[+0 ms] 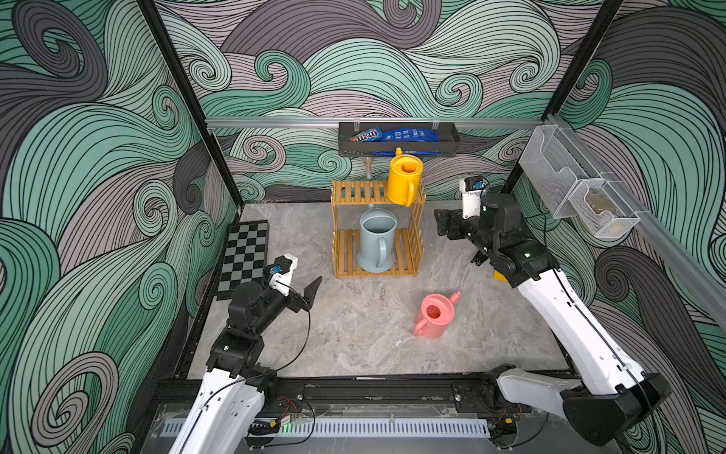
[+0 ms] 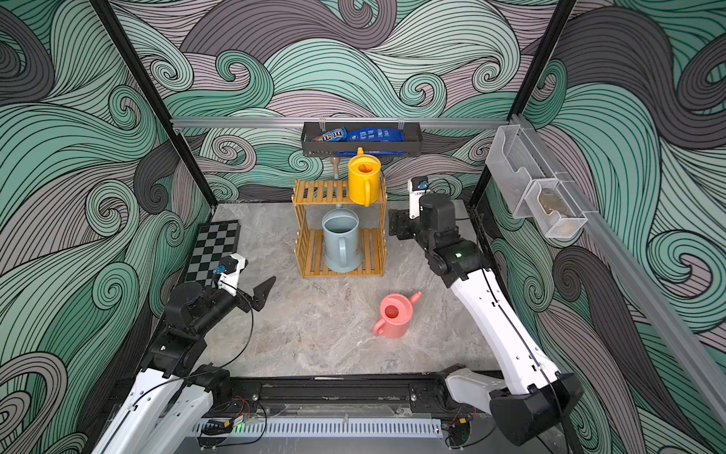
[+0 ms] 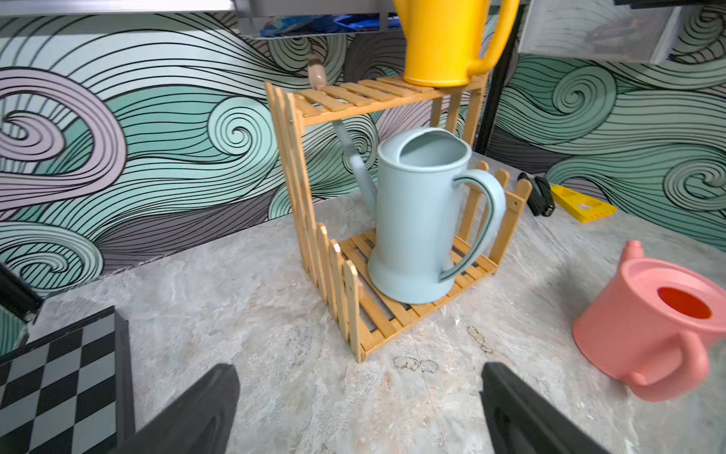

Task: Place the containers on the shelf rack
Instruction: Pick up the spray bottle from the center of the board.

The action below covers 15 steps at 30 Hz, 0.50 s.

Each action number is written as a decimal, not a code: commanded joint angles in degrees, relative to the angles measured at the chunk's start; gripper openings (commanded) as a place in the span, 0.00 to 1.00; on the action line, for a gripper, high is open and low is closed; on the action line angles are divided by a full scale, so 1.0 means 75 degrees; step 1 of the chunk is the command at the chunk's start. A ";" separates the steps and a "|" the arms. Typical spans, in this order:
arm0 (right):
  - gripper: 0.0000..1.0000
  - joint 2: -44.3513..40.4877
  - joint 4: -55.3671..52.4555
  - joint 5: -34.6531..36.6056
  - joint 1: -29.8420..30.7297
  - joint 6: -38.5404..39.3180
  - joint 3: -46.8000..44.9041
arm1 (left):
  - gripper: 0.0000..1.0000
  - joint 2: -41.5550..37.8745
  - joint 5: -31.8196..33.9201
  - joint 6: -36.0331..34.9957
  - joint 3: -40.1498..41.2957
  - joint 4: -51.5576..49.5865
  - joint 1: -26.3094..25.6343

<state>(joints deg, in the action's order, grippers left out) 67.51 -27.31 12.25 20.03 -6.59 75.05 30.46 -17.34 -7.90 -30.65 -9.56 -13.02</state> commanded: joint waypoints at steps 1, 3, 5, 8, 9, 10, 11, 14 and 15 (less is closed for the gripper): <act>0.94 -0.0476 0.0451 -0.0080 -0.0176 0.0145 -0.0596 | 0.99 0.0348 -0.0607 -0.0700 -0.0578 -0.0515 -0.0233; 0.97 -0.0715 0.0576 -0.0217 -0.0287 0.0241 -0.0937 | 0.99 0.0529 -0.0791 -0.1066 -0.0702 -0.0629 -0.0539; 0.99 -0.0927 0.0630 -0.0214 -0.0359 0.0348 -0.1216 | 0.99 0.0768 -0.0816 -0.1342 -0.0813 -0.0703 -0.0903; 0.99 -0.1339 0.0928 -0.0176 -0.0450 0.0391 -0.1846 | 0.99 0.1178 -0.0980 -0.1554 -0.0989 -0.0798 -0.1379; 0.99 -0.1479 0.1043 -0.0212 -0.0469 0.0403 -0.2054 | 0.99 0.1267 -0.1084 -0.1703 -0.0990 -0.0796 -0.1550; 0.99 -0.1605 0.1130 -0.0255 -0.0481 0.0440 -0.2239 | 0.99 0.1367 -0.1156 -0.1852 -0.0987 -0.0794 -0.1732; 0.99 -0.1725 0.1187 -0.0269 -0.0483 0.0488 -0.2379 | 0.99 0.1482 -0.1208 -0.1990 -0.0993 -0.0806 -0.1935; 0.99 -0.2150 0.1391 -0.0037 -0.0498 0.0504 -0.2878 | 0.99 0.1878 -0.1445 -0.2472 -0.1171 -0.1054 -0.2407; 0.99 -0.2311 0.1492 -0.0020 -0.0494 0.0529 -0.3077 | 0.99 0.1990 -0.1504 -0.2724 -0.1219 -0.1168 -0.2591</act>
<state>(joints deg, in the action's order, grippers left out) 52.64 -19.99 11.46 16.64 -3.57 54.46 44.05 -25.15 -22.31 -36.42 -15.46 -29.80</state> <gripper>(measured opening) 0.992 0.988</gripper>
